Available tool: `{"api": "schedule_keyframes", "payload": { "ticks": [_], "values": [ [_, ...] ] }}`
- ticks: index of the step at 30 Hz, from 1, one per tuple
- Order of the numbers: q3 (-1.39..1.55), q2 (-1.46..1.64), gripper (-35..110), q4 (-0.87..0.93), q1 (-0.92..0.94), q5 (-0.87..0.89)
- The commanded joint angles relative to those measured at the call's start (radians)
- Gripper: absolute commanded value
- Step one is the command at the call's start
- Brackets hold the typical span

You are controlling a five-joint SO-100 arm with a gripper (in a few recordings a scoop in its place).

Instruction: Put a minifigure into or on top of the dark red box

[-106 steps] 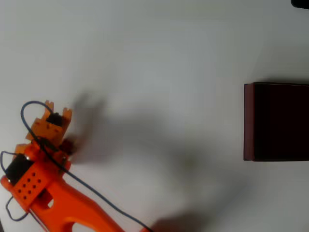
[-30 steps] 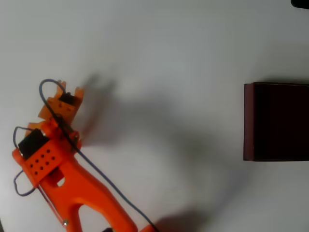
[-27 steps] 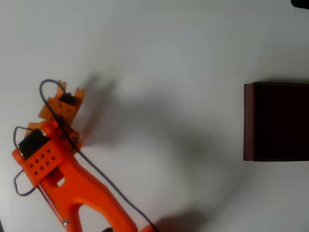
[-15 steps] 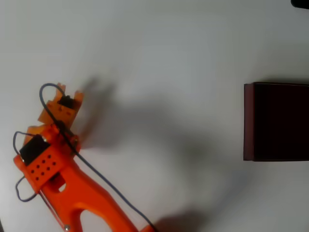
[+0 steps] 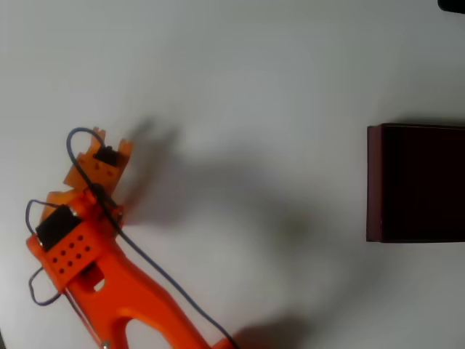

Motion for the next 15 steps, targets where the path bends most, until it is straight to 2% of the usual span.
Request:
{"api": "schedule_keyframes", "payload": {
  "ticks": [1,15],
  "values": [
    [0.014,0.041,14,-0.002,-0.025,0.006],
    [0.021,0.048,8,-0.003,-0.028,0.003]
  ]
}}
